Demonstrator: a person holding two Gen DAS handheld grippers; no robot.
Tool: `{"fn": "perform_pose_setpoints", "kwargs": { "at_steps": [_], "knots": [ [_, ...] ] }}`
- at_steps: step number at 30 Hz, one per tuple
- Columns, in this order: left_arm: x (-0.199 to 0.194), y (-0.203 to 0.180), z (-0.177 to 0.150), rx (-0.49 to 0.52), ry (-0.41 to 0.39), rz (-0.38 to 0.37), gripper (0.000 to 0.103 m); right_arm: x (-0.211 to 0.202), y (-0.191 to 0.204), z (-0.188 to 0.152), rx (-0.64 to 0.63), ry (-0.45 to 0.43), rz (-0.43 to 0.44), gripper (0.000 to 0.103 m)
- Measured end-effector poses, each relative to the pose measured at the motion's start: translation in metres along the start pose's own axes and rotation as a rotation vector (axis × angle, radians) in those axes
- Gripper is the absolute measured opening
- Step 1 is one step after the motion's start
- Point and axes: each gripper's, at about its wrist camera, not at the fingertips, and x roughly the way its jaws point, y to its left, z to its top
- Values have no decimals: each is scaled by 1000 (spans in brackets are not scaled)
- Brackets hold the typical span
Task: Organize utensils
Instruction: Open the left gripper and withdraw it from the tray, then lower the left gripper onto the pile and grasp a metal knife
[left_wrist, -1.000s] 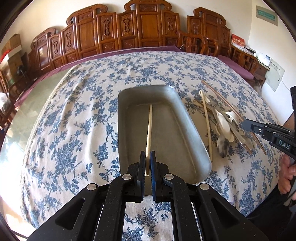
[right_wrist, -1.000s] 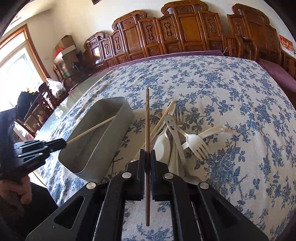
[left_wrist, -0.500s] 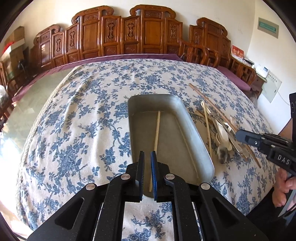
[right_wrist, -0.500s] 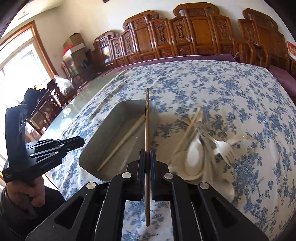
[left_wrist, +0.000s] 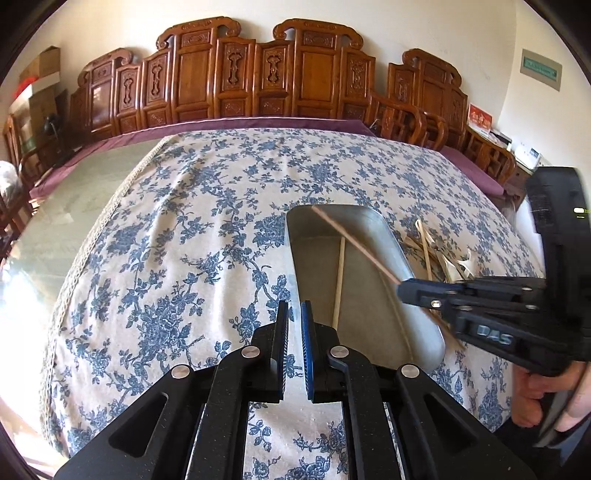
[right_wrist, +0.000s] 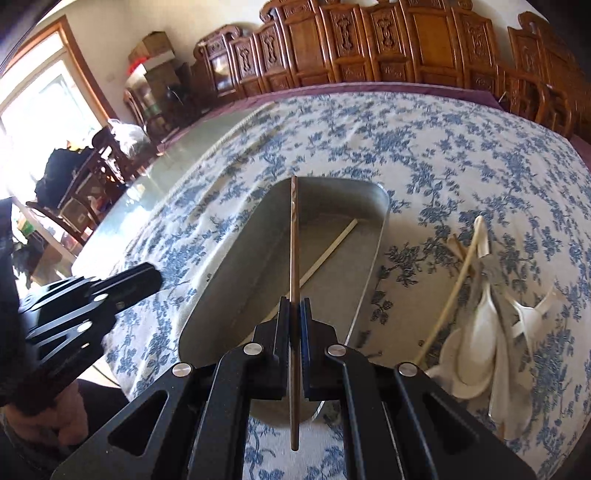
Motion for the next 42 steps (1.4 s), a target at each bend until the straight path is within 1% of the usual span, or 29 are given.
{"fn": "perform_pose_setpoints", "kwargs": {
  "at_steps": [5, 8, 10, 15, 18, 20, 22, 23, 24, 25, 27, 29, 30, 31, 33, 36, 37, 39, 42],
  "knots": [
    [0, 3, 0, -6, 0, -5, 6, 21, -3, 4, 20, 34, -16, 6],
    [0, 3, 1, -7, -1, -4, 7, 29, -2, 5, 28, 44, -4, 7],
    [0, 4, 1, -8, -2, -1, 14, 32, -2, 4, 23, 42, -4, 6],
    [1, 2, 0, -8, -3, 2, 15, 27, -1, 4, 14, 13, 19, 8],
    [0, 0, -1, -6, -4, -3, 17, 8, -3, 2, -15, -32, 9, 8],
    [-1, -4, -1, 1, -6, -6, 22, -8, -8, 0, -26, -65, -1, 8],
    [-2, -8, -1, 12, -11, -9, 29, -30, -19, -4, -32, -103, -29, 8],
    [-2, -9, -1, 15, -13, -11, 31, -37, -23, -4, -33, -114, -38, 8],
    [-2, -11, 0, 17, -14, -14, 35, -49, -31, -6, -35, -131, -54, 8],
    [-3, -13, 0, 19, -17, -18, 43, -57, -36, -7, -38, -142, -68, 8],
    [-4, -18, 1, 23, -23, -19, 53, -74, -49, -11, -47, -166, -108, 8],
    [-6, -24, 1, 32, -31, -26, 61, -89, -61, -15, -57, -185, -145, 8],
    [-7, -27, 1, 37, -36, -25, 68, -93, -66, -16, -57, -192, -157, 8],
    [-8, -31, 1, 44, -41, -27, 71, -97, -72, -19, -57, -198, -173, 8],
    [-9, -38, 1, 60, -44, -28, 74, -104, -83, -23, -52, -207, -198, 8],
    [-8, -49, 0, 82, -45, -33, 75, -107, -98, -30, -31, -217, -212, 8],
    [-8, -52, 0, 87, -42, -35, 75, -107, -101, -32, -24, -218, -214, 12],
    [-6, -60, -1, 102, -36, -43, 75, -104, -108, -37, -13, -222, -220, 15],
    [-4, -71, -2, 119, -27, -60, 75, -97, -116, -45, -5, -219, -226, 16]
  ]
}}
